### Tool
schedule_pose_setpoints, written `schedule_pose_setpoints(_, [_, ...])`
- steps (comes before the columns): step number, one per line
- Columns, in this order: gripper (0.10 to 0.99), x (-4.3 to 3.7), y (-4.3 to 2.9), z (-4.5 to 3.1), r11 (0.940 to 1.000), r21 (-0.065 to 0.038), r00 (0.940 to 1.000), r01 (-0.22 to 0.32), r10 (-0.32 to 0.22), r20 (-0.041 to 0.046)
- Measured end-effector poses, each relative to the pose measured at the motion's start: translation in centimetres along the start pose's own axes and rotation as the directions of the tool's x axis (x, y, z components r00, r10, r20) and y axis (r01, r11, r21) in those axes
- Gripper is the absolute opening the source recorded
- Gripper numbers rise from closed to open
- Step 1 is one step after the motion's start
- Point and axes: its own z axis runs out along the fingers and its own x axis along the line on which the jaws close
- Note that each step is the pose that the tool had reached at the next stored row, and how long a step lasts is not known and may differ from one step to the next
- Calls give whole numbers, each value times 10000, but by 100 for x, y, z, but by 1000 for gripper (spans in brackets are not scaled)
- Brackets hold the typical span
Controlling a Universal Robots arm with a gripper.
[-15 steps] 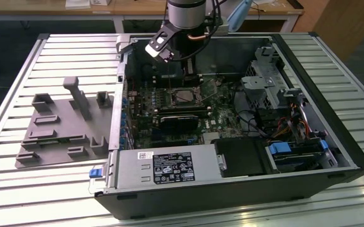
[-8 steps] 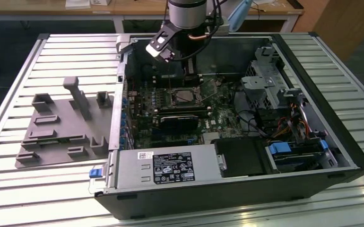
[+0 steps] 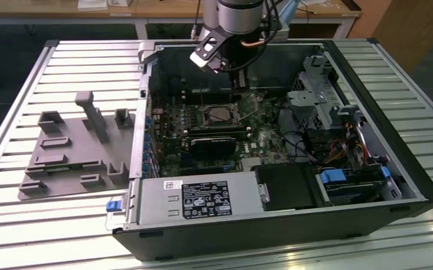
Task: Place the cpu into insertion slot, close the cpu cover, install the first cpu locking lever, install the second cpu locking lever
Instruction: 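Close the cpu cover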
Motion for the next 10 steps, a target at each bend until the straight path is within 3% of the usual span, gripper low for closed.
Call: schedule_pose_setpoints(10, [102, 4, 344, 27, 10000, 15, 10000, 2, -2, 0])
